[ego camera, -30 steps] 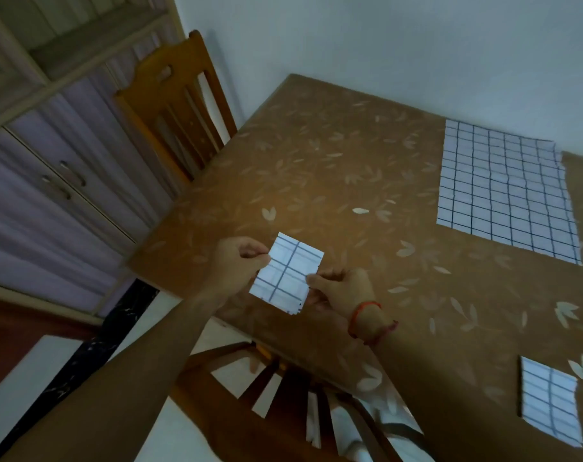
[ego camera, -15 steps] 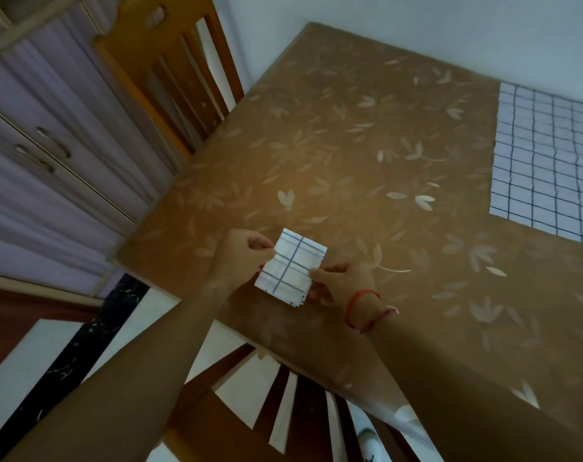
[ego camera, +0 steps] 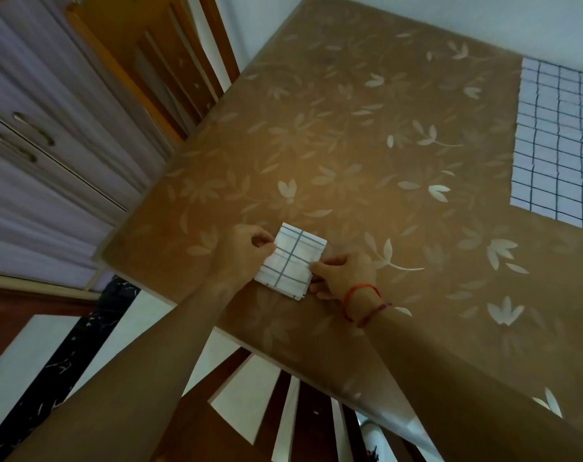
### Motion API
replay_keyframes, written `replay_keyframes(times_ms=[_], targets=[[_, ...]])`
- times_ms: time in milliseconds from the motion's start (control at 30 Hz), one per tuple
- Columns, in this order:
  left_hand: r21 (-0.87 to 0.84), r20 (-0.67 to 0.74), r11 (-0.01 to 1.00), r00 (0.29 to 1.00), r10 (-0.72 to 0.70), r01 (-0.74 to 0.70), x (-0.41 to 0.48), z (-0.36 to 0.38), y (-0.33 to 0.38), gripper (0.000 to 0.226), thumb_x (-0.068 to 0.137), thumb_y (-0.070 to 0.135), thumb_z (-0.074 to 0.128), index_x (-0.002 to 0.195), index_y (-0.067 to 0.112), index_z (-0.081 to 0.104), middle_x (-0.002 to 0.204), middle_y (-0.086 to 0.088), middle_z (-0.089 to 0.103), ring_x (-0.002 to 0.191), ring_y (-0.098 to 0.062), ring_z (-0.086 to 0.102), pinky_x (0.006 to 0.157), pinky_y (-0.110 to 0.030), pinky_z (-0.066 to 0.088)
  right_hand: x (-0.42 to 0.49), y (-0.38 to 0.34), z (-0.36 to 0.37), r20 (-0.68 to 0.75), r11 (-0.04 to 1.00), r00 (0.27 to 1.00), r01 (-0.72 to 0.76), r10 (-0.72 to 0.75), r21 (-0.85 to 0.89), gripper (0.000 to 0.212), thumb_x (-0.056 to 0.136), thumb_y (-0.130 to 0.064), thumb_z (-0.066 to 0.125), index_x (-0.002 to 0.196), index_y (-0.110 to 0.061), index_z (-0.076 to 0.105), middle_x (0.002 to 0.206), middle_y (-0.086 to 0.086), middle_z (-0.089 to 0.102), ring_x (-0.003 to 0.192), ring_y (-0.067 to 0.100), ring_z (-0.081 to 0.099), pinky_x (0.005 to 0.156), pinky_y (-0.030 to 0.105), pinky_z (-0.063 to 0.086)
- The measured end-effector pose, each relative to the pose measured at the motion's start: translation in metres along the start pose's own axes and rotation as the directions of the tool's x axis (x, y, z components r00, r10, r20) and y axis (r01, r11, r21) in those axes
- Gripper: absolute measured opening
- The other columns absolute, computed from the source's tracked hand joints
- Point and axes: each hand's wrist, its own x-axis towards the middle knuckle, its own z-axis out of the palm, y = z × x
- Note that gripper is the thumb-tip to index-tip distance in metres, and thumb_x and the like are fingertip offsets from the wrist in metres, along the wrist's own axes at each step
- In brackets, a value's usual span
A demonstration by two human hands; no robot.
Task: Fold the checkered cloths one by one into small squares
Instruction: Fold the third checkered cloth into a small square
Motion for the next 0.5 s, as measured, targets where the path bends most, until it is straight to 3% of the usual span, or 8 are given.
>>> replay_keyframes(times_ms=[300,433,500], targets=[[0.048,-0.015,0.997,0.998,0.063,-0.062,-0.001,0.002,-0.003,0.012,0.087,0.016,0.067,0.097,0.015,0.073,0.088,0.006,0.068,0.077,-0.003,0.059,0.068,-0.016,0.046,-0.001,0.003,0.001,-0.038,0.998,0.997,0.061,-0.062,-0.019,0.013,0.081,-0.009,0.074,0.087,0.000,0.067,0.075,0.017,0.071,0.056,0.021,0.069,0.050,0.029,0.057],[0.168,-0.080,0.942,0.948,0.308,-0.292,-0.003,-0.004,-0.008,0.013,0.091,0.012,0.060,0.096,0.012,0.072,0.089,0.001,0.066,0.079,-0.012,0.058,0.073,-0.023,0.049,-0.004,0.005,-0.002,-0.045,0.990,0.991,0.124,-0.127,-0.071,0.009,0.081,-0.012,0.074,0.077,-0.008,0.066,0.070,0.014,0.070,0.057,0.022,0.069,0.054,0.035,0.060],[0.234,-0.058,0.878,0.896,0.440,-0.417,-0.003,-0.005,-0.013,0.024,0.094,0.015,0.049,0.102,0.007,0.070,0.098,-0.004,0.068,0.090,-0.015,0.059,0.085,-0.018,0.044,-0.005,0.004,-0.005,-0.078,0.974,0.976,0.191,-0.201,-0.122,0.011,0.081,-0.021,0.072,0.074,-0.015,0.066,0.067,0.008,0.071,0.056,0.021,0.069,0.056,0.038,0.060]])
